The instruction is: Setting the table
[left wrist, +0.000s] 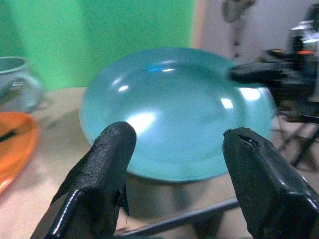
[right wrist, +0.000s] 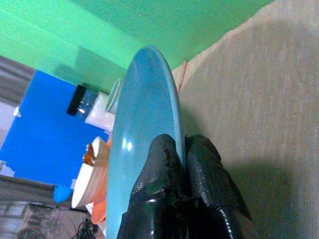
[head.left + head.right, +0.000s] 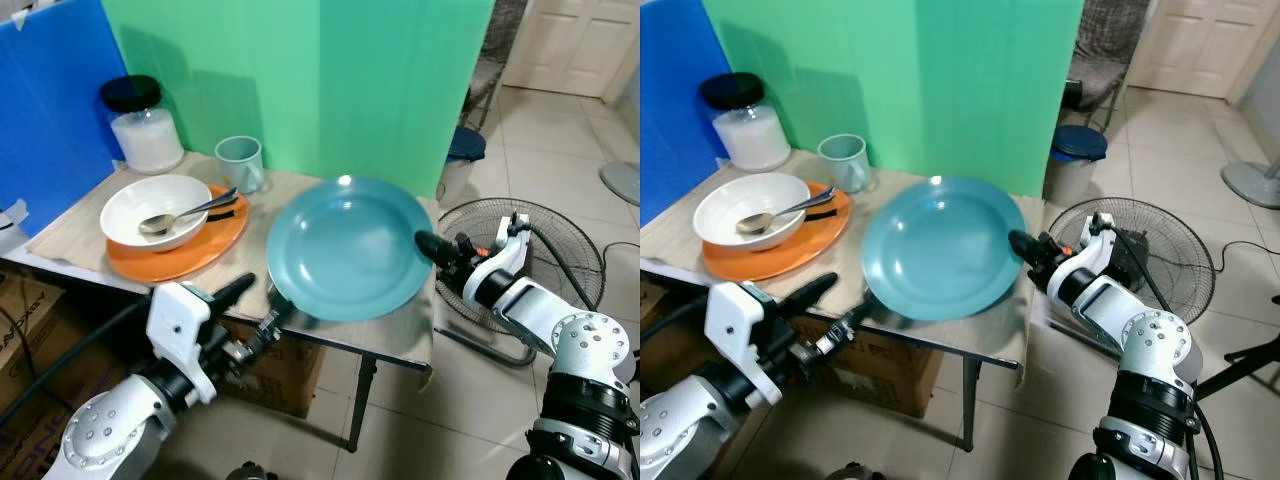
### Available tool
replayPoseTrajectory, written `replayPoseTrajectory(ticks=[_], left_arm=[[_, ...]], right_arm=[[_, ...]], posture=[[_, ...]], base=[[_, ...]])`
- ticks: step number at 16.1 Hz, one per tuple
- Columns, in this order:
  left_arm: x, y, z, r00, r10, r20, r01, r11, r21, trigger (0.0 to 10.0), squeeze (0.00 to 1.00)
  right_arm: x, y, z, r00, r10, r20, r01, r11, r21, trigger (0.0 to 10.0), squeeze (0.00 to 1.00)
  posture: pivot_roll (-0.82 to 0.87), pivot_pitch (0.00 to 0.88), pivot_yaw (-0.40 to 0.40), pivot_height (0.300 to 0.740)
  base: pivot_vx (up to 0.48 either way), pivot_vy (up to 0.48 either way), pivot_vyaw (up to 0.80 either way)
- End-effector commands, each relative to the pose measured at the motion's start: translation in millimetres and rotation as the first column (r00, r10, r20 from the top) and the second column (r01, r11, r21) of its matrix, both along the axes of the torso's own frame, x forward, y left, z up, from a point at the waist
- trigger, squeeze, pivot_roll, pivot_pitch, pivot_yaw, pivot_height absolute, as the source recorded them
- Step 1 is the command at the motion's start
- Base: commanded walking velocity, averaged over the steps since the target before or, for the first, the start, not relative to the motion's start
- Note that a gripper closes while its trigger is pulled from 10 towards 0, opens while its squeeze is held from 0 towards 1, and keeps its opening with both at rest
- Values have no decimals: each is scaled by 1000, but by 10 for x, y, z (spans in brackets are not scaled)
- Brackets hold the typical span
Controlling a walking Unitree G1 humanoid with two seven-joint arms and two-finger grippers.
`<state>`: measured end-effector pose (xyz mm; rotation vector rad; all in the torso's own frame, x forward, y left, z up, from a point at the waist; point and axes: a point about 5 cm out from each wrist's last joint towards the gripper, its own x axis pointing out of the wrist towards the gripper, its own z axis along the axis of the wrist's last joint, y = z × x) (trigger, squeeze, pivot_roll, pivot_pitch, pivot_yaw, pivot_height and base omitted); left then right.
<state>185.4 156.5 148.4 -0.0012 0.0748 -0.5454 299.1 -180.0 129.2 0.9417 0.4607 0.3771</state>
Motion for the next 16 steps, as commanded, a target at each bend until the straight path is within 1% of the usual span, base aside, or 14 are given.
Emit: replayPoseTrajectory(ticks=[1, 2, 3, 4, 5, 7, 8, 9, 10, 11, 12, 14, 15, 16], left_arm=[[41, 165, -52, 991, 128, -42, -129, 992, -10, 10000, 0], [39, 273, -75, 976, 205, -73, -210, 975, -75, 10000, 0], [19, 411, -116, 951, 282, -125, -300, 939, -166, 10000, 0], [-5, 479, -142, 942, 296, -156, -327, 915, -237, 10000, 1000], [-32, 506, -155, 946, 279, -167, -317, 905, -284, 10000, 1000], [-29, 554, -210, 934, 286, -212, -351, 845, -404, 10000, 1000], [-26, 558, -227, 937, 268, -223, -344, 820, -458, 10000, 1000], [-26, 528, -236, 949, 218, -228, -307, 801, -514, 10000, 1000], [-23, 519, -235, 953, 199, -229, -294, 793, -534, 10000, 1000], [17, 500, -268, 959, 144, -245, -262, 782, -566, 10000, 1000], [105, 481, -326, 957, 107, -269, -248, 783, -570, 10000, 0], [193, 513, -416, 946, 120, -302, -277, 783, -557, 10000, 0], [209, 511, -429, 947, 101, -305, -265, 782, -565, 10000, 0], [229, 505, -422, 950, 86, -301, -256, 769, -586, 10000, 0]], right_arm=[[-1, 48, 79, 998, 39, 45, -38, 999, -26, 0, 0], [-19, 62, 68, 997, 53, 48, -51, 998, -37, 0, 0], [-33, 71, 67, 997, 62, 47, -62, 998, -16, 0, 0], [-43, 76, 67, 996, 75, 46, -74, 997, -10, 0, 0], [-55, 90, 72, 994, 96, 56, -96, 995, -12, 0, 0], [-57, 116, 94, 991, 115, 71, -116, 993, 5, 0, 0], [-56, 121, 108, 990, 120, 77, -122, 992, 18, 0, 0], [-65, 130, 140, 987, 132, 93, -137, 990, 46, 0, 0], [-68, 133, 153, 986, 137, 99, -143, 988, 56, 0, 0], [-84, 150, 184, 980, 159, 116, -170, 982, 85, 0, 0], [-101, 172, 197, 975, 182, 130, -195, 976, 97, 0, 0], [-111, 197, 221, 969, 194, 151, -213, 970, 116, 0, 0], [-115, 204, 240, 966, 200, 163, -220, 968, 118, 0, 0], [-125, 212, 261, 962, 207, 176, -231, 964, 129, 0, 0]], posture=[[-54, 0, 43, 740], [-54, 0, 43, 740], [-53, 0, 39, 740], [-48, 0, 34, 740], [-48, 0, 33, 740], [-50, 0, 35, 740], [-51, 0, 33, 740], [-51, 0, 33, 740], [-49, 0, 30, 740], [-47, 0, 24, 740], [-49, 0, 26, 740], [-56, 0, 33, 740], [-58, 0, 34, 740], [-59, 0, 37, 740]], base=[[0, 0, 0], [0, 0, 0], [0, 0, 0], [0, 0, 0], [0, 0, 0], [0, 0, 0], [0, 0, 0], [0, 0, 0], [0, 0, 0], [0, 0, 0], [0, 0, 0], [0, 0, 0], [0, 0, 0], [0, 0, 0]])
